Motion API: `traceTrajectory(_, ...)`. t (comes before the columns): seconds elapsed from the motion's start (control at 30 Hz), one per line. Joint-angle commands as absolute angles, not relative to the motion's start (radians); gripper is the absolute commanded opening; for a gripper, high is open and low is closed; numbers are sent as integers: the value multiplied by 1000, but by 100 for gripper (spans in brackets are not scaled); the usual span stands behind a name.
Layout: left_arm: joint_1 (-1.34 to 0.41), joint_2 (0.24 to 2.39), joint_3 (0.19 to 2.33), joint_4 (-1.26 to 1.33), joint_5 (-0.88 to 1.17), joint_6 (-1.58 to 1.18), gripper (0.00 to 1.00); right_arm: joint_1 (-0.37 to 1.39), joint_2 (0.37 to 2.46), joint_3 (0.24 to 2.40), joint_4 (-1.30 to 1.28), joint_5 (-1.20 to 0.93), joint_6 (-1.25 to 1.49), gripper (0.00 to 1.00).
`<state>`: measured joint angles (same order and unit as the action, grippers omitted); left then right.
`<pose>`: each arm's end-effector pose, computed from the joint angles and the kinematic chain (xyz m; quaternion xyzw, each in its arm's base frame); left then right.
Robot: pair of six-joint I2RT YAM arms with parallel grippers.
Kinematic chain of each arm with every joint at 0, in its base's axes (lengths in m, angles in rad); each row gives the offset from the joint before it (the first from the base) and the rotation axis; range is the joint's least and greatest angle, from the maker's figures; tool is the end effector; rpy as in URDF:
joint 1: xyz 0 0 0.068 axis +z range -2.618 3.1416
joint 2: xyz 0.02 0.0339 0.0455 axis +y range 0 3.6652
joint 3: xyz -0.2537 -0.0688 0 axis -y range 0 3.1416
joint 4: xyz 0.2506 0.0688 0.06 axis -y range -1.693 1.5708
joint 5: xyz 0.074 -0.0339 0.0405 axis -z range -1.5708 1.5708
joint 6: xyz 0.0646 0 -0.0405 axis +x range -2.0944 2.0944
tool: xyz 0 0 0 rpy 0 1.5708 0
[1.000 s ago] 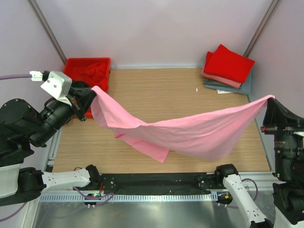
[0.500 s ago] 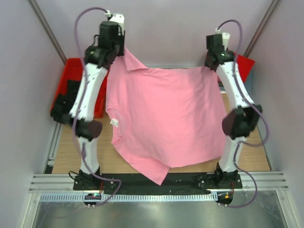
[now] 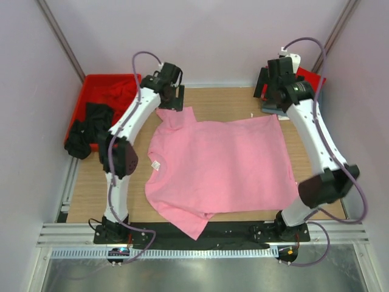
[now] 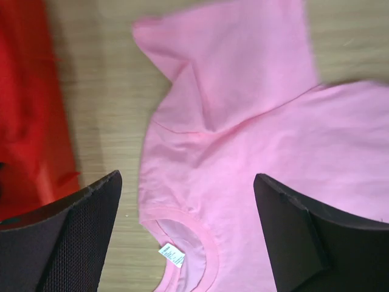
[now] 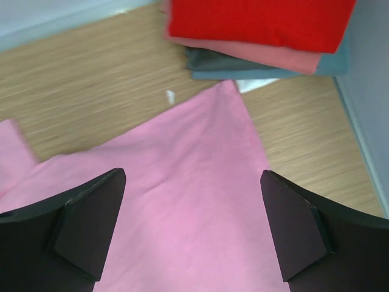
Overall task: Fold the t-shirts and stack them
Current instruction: Flatten the tshirt out, then fold the tshirt
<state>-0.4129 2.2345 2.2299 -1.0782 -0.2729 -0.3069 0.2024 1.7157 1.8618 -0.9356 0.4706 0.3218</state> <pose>0.4567 -0.1811 0.2519 0.0181 0.9618 0.0393 0.2705 0.3864 0.0494 0.3670 0.1423 0.8923 -0.1123 0.4135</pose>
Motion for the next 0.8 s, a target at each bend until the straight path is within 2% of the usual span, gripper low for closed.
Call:
traceTrajectory(0.0, -428, 1875, 2110, -1054, -376, -359, 89, 268, 1566, 1700, -804, 385, 347, 100)
traceTrajectory(0.13, -494, 1604, 1714, -899, -379, -423, 90, 327, 1480, 1457, -730, 227, 371, 100)
traceTrajectory(0.17, -498, 1500, 1549, -859, -352, -460, 90, 331, 1450, 1419, -689, 203, 374, 100)
traceTrajectory(0.27, -499, 1372, 1287, -712, -255, -515, 90, 336, 1437, 1306, -641, 120, 393, 100)
traceTrajectory(0.37, -500, 1348, 1122, -576, -161, -558, 89, 334, 1482, 1252, -620, 109, 396, 100)
traceTrajectory(0.53, -500, 1489, 1097, -485, -132, -589, 87, 336, 1658, 1302, -598, 141, 377, 100)
traceTrajectory(0.77, -489, 1793, 1327, -475, -176, -571, 88, 334, 1951, 1523, -624, 215, 345, 100)
